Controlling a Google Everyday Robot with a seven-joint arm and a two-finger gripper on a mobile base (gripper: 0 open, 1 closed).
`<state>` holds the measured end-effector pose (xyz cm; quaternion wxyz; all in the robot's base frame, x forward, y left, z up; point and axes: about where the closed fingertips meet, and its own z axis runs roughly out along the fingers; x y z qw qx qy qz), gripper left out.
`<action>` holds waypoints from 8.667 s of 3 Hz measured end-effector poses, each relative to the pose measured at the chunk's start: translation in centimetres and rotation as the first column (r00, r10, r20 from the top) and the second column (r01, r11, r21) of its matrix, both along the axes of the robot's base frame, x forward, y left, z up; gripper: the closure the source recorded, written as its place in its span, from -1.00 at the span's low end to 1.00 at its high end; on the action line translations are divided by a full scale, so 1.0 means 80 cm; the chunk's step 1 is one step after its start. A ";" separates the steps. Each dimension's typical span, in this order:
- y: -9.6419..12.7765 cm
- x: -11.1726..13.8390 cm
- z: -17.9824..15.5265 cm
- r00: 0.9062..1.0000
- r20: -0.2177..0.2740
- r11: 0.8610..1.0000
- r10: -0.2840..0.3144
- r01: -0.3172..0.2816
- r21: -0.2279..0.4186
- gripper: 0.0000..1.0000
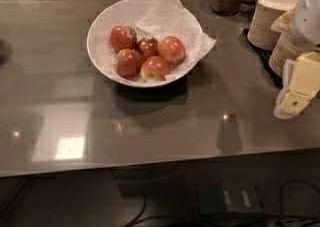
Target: Pick apple from white bowl
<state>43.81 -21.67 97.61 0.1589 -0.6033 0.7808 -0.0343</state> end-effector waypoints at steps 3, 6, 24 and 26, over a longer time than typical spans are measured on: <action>0.037 0.042 0.006 0.994 0.053 0.995 0.100 -0.101 0.001 -1.00; 0.052 0.071 0.014 0.984 0.122 0.990 0.127 -0.133 0.043 -1.00; 0.212 0.258 -0.123 0.840 0.113 0.839 0.531 -0.540 0.069 0.36; 0.207 0.254 -0.110 0.846 0.153 0.842 0.511 -0.528 0.110 1.00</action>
Offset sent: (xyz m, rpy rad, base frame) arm 0.0164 0.0143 -0.0031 -0.0052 -0.0070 0.0484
